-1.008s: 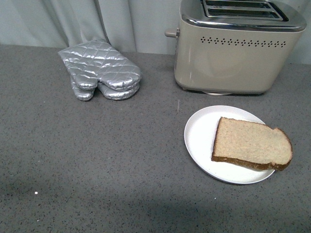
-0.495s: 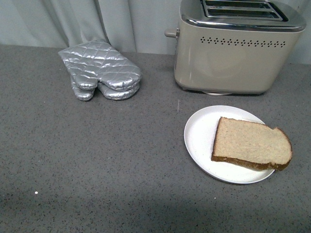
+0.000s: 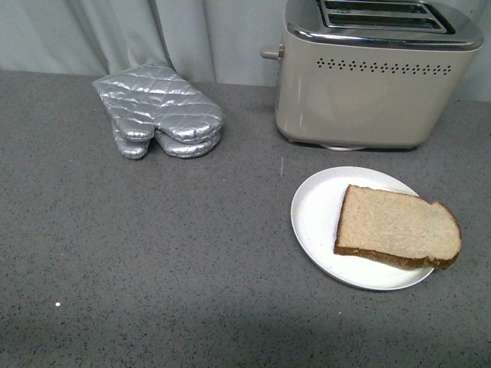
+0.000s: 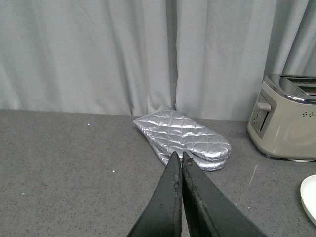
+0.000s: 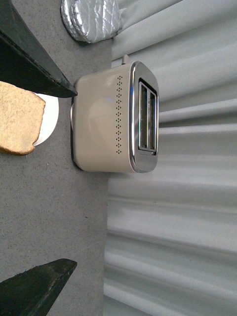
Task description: Put bread into toaster
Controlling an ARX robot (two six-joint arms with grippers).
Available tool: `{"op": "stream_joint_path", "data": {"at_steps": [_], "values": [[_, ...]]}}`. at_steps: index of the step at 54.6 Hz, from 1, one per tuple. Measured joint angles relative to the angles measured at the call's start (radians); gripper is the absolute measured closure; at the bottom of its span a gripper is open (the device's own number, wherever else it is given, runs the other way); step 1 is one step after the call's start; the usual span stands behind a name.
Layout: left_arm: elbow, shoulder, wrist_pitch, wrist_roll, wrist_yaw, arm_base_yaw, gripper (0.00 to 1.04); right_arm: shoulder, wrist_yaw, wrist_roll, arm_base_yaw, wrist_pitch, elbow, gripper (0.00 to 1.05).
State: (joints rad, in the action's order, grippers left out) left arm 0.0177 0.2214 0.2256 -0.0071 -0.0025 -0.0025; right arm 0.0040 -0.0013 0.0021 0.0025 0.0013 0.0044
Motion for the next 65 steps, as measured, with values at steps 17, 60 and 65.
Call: {"op": "stream_joint_path", "data": {"at_steps": [17,60,65], "values": [[0.0,-0.153,-0.19,0.0,0.002,0.0,1.01,0.0,0.0,0.0,0.0,0.0,0.0,0.1],[0.0,-0.217,-0.224,0.002,0.002,0.0,0.07,1.474,-0.176,0.09,-0.095,0.224,0.432,0.1],[0.0,-0.217,-0.224,0.002,0.002,0.0,0.07,1.648,-0.219,0.151,-0.101,0.214,0.524,0.1]]}}
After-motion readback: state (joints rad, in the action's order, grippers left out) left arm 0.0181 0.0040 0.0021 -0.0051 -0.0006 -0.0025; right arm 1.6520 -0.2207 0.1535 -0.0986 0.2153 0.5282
